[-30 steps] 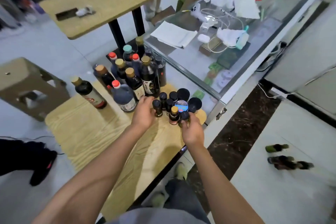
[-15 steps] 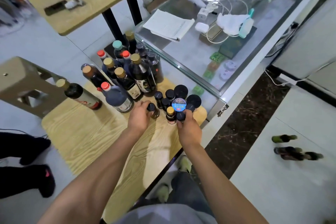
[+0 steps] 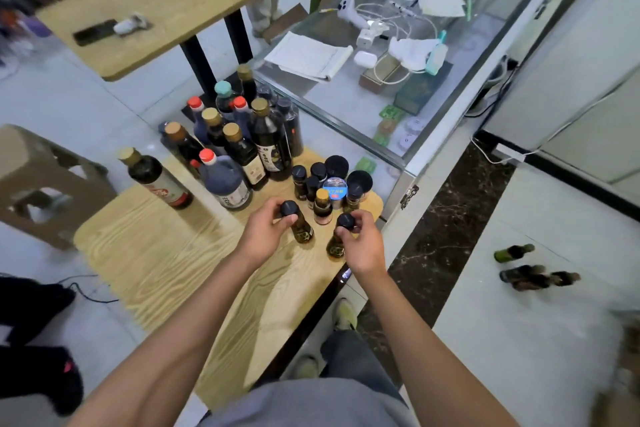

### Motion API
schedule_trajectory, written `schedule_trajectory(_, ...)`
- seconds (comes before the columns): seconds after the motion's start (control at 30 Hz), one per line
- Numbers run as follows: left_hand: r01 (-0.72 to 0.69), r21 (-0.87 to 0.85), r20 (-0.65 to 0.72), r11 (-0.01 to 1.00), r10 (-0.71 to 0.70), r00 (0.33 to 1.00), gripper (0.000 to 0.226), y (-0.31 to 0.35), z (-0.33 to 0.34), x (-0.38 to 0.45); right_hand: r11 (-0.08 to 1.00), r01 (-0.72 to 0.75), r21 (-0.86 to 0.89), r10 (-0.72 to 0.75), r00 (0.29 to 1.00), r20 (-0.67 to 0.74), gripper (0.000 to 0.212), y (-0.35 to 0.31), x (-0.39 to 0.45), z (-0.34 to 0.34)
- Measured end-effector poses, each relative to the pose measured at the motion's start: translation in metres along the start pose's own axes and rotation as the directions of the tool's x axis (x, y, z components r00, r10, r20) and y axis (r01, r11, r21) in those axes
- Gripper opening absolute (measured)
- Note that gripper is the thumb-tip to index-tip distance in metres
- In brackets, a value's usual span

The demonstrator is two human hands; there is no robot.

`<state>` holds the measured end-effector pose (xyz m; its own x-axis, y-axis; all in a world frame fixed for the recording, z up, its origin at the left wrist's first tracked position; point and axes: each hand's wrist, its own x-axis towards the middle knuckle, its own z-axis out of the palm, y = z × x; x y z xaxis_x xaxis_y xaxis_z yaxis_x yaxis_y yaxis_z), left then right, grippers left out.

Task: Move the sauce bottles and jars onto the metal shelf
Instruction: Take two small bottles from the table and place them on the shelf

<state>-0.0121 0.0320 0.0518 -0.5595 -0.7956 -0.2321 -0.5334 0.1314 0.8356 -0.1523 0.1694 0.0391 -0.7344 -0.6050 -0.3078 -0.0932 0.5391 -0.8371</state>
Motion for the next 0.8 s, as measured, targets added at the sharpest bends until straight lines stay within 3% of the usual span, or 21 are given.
schedule_trajectory(0.27, -0.180, -0.195, 0.126, 0.964, 0.207, 0.970, 0.026, 0.044, 0.019, -0.044, 0.973, 0.065, 0.222, -0.026, 0.985, -0.172, 0.027, -0.014, -0.051, -0.030)
schedule_trajectory(0.47, -0.271, -0.258, 0.242, 0.927, 0.334, 0.911, 0.027, 0.079, 0.058, -0.069, 0.979, 0.127, 0.159, -0.068, 0.940, -0.334, 0.028, -0.007, -0.103, -0.079)
schedule_trajectory(0.63, -0.285, -0.308, 0.365, 0.908, 0.389, 0.846, 0.030, 0.133, 0.102, -0.098, 0.980, 0.139, 0.141, -0.054, 0.871, -0.489, 0.027, -0.003, -0.140, -0.143)
schedule_trajectory(0.8, -0.437, -0.259, 0.429, 0.861, 0.508, 0.747, 0.035, 0.207, 0.146, -0.142, 0.977, 0.168, 0.131, -0.044, 0.761, -0.647, 0.029, 0.005, -0.180, -0.212)
